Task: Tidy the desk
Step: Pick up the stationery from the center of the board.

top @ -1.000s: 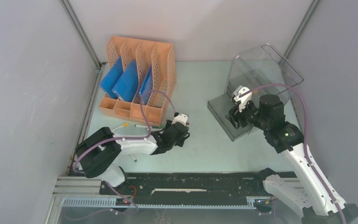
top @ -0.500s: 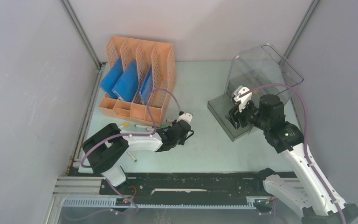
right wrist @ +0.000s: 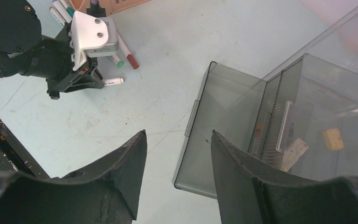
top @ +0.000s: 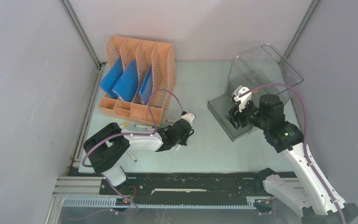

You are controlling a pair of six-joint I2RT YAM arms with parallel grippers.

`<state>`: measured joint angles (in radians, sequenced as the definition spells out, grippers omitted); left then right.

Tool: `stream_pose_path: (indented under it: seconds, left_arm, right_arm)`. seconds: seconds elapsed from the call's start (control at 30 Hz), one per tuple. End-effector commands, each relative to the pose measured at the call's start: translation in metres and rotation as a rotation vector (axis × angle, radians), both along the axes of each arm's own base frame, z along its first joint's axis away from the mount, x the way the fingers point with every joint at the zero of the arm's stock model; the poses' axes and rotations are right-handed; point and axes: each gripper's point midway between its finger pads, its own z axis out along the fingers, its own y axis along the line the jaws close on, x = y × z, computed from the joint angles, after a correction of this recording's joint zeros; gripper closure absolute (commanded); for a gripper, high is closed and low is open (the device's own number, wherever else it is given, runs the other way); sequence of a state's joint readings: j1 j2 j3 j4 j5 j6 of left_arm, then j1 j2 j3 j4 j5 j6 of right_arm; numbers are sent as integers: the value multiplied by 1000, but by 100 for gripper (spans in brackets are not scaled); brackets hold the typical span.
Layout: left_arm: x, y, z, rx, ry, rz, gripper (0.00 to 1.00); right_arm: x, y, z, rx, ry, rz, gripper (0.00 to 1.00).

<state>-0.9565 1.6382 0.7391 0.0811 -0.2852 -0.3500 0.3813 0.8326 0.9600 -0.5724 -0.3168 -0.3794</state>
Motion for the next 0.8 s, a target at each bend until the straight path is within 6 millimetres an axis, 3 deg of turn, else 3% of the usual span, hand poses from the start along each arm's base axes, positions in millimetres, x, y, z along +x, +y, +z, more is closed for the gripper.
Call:
stream_pose_path:
  seconds: [0.0, 0.1, 0.47, 0.77]
  left_arm:
    - [-24, -10, -11, -58, 93, -91, 95]
    - [-25, -23, 0, -130, 91, -114, 100]
    - [-22, -56, 50, -387, 30, -133, 100]
    - [-11, -71, 123, -680, -133, -120, 100]
  right_arm:
    - [1, 2, 3, 6, -14, 11, 40]
    - [1, 3, 1, 6, -9, 17, 39]
    - [-6, 11, -4, 20, 26, 69, 39]
    - [-13, 22, -9, 38, 68, 125, 39]
